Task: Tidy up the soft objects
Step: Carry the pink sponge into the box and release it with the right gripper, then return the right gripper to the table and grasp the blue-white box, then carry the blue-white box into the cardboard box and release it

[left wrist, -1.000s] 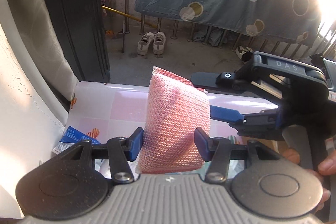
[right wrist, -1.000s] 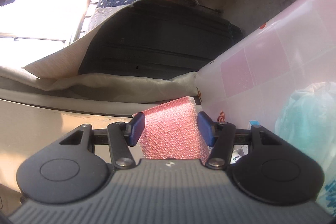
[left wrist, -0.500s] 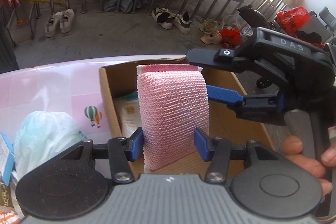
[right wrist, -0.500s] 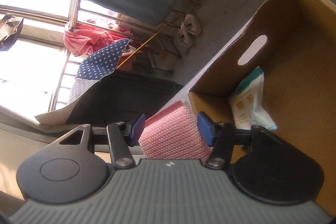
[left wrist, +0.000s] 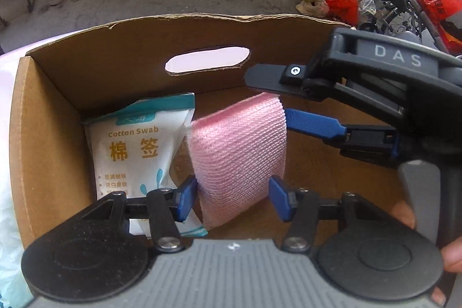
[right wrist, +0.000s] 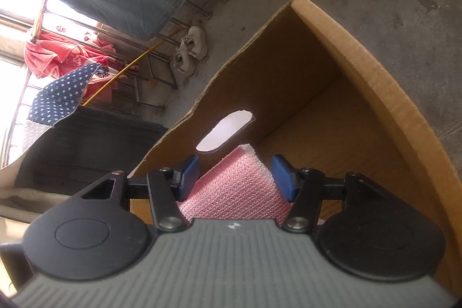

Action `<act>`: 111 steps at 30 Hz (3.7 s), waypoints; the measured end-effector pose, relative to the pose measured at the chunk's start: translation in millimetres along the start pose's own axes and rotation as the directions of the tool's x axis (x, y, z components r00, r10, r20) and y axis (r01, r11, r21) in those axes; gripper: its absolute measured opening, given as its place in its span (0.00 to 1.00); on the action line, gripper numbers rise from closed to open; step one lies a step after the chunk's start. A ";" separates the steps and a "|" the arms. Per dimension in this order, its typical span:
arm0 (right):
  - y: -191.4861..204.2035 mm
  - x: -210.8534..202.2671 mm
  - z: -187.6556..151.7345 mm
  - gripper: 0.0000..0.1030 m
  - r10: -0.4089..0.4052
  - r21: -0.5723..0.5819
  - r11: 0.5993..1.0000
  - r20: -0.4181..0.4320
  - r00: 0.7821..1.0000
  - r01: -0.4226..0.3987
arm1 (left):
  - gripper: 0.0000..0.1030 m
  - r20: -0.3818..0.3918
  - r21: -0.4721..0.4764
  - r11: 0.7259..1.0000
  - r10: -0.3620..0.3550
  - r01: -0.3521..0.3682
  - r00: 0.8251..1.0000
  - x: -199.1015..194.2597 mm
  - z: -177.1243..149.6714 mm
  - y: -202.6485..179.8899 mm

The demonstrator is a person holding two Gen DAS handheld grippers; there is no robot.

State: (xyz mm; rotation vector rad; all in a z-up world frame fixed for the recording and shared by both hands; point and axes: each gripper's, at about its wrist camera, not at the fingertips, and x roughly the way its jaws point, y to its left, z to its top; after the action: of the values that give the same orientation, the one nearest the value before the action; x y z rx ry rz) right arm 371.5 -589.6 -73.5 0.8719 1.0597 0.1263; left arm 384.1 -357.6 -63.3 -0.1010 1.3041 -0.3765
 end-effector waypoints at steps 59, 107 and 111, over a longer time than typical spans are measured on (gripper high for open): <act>325.2 260.8 -205.2 0.34 -0.080 -0.415 0.897 -0.490 0.868 -0.152 | 0.59 0.065 -0.576 0.816 0.005 0.033 0.998 -128.0 -122.1 392.7; 148.7 -54.8 -84.9 0.29 0.182 -0.235 0.950 -0.115 0.977 -0.205 | 0.73 0.208 -0.147 0.964 -0.188 0.221 0.960 -153.5 -51.8 66.5; 85.8 -78.0 -61.0 0.29 0.112 -0.190 0.975 -0.047 0.993 -0.119 | 0.73 0.162 -0.117 0.957 -0.245 0.265 0.956 -105.6 -32.8 23.5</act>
State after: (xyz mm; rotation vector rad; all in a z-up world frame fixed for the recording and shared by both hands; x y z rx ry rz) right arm 308.5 -535.4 27.8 0.7581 1.0124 0.3382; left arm 335.4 -296.6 18.5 -0.4104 1.1737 -0.4901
